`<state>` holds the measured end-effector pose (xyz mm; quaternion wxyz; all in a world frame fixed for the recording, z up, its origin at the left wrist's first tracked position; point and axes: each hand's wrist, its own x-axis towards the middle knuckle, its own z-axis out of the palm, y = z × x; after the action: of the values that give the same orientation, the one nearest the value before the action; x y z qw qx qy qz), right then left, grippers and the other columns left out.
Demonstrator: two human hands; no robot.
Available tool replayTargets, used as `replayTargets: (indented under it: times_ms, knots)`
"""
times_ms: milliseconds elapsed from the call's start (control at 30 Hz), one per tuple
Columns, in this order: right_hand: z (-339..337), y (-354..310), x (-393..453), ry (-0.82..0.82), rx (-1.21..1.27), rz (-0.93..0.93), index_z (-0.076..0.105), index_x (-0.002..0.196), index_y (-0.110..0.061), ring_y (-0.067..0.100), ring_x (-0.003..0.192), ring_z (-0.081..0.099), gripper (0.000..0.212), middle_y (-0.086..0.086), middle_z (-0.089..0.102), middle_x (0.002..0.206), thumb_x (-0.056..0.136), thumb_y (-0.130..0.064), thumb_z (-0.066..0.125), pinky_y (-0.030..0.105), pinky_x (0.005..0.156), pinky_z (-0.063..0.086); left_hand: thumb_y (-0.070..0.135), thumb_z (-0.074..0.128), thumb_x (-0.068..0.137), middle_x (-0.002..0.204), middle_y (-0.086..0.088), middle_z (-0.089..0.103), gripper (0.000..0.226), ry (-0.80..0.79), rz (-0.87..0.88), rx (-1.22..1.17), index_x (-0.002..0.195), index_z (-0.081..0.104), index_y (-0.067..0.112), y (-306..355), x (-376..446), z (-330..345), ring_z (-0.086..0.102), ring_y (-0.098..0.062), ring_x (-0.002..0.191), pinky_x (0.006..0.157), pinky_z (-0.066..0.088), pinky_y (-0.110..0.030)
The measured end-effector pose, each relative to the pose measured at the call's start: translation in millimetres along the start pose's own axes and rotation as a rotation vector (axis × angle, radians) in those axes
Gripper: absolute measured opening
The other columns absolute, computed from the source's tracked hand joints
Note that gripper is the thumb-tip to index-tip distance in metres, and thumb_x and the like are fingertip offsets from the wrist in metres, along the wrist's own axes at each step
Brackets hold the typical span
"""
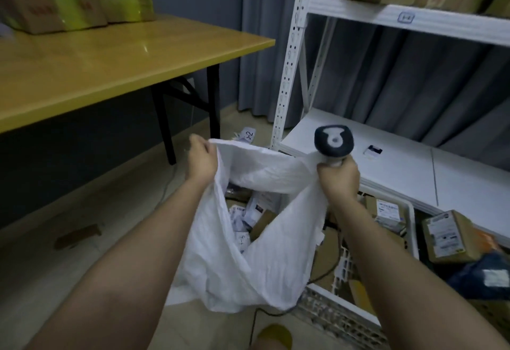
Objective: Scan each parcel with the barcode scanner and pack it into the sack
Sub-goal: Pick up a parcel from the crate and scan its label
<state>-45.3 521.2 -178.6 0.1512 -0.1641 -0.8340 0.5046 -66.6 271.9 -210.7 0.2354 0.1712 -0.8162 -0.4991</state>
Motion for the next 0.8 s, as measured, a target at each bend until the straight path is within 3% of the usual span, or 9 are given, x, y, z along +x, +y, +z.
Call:
replayTargets:
  times_ms: [133,200,367,467,533,633,733,800]
  knots:
    - [-16,-54,9,0.152,0.168,-0.148,0.051,0.087,-0.021,0.023,0.079,0.055,0.014,0.002,0.058,0.086,0.084,-0.013,0.062,0.03,0.068,0.042,0.016,0.036,0.1,0.076,0.006,0.042,0.006,0.196,0.085,-0.2,0.098,0.036,0.011,52,20,-50,0.044,-0.012,0.064,0.062,0.034,-0.029]
    - [-20,-57,3,0.167,0.183,-0.144,0.054,0.094,-0.016,0.022,0.078,0.054,0.013,0.003,0.058,0.086,0.084,-0.013,0.062,0.029,0.067,0.039,0.017,0.035,0.101,0.077,0.002,0.044,0.006,0.249,0.055,-0.196,0.098,0.035,0.012,52,20,-67,0.044,-0.013,0.063,0.06,0.034,-0.03]
    - [-21,-5,-21,0.023,-0.018,0.063,0.053,0.116,-0.013,0.028,0.083,0.053,0.032,0.009,0.058,0.097,0.085,-0.007,0.059,0.034,0.073,0.043,0.02,0.037,0.101,0.104,-0.017,0.057,0.019,0.261,-0.214,-0.074,0.113,0.04,0.005,4,-4,-99,0.057,-0.031,0.09,0.08,0.047,-0.04]
    - [-28,28,-34,0.009,-0.137,0.126,0.051,0.108,-0.007,0.028,0.083,0.05,0.025,0.011,0.053,0.093,0.085,-0.001,0.058,0.034,0.073,0.04,0.021,0.038,0.1,0.116,-0.022,0.058,0.033,0.251,-0.332,0.002,0.127,0.036,0.001,-26,-13,-125,0.058,-0.039,0.104,0.091,0.048,-0.049]
    - [-31,48,-42,-0.001,-0.2,0.177,0.053,0.106,-0.002,0.034,0.089,0.057,0.023,0.016,0.057,0.095,0.084,-0.001,0.058,0.037,0.074,0.045,0.019,0.039,0.1,0.123,-0.024,0.056,0.044,0.215,-0.393,0.04,0.138,0.029,0.0,-40,-19,-138,0.056,-0.042,0.11,0.094,0.047,-0.05]
    - [-31,70,-55,-0.004,-0.22,0.22,0.052,0.114,-0.001,0.04,0.097,0.06,0.033,0.021,0.062,0.106,0.082,-0.003,0.06,0.041,0.079,0.047,0.016,0.038,0.1,0.129,-0.023,0.053,0.04,0.2,-0.452,0.06,0.137,0.029,0.002,-52,-32,-143,0.054,-0.041,0.113,0.093,0.045,-0.048]
    - [-32,83,-63,0.016,-0.153,0.186,0.052,0.118,-0.002,0.041,0.095,0.061,0.038,0.022,0.063,0.106,0.082,-0.007,0.064,0.044,0.08,0.049,0.028,0.036,0.103,0.122,-0.023,0.055,0.036,0.174,-0.312,0.106,0.132,0.032,0.008,-52,-50,-135,0.056,-0.038,0.105,0.082,0.043,-0.043]
    - [-33,83,-64,0.027,-0.09,0.15,0.056,0.109,-0.001,0.04,0.091,0.061,0.028,0.019,0.063,0.097,0.085,-0.01,0.065,0.043,0.076,0.049,0.041,0.04,0.101,0.12,-0.021,0.058,0.046,0.083,-0.163,0.237,0.137,0.037,0.014,-52,-54,-131,0.056,-0.042,0.107,0.082,0.044,-0.044]
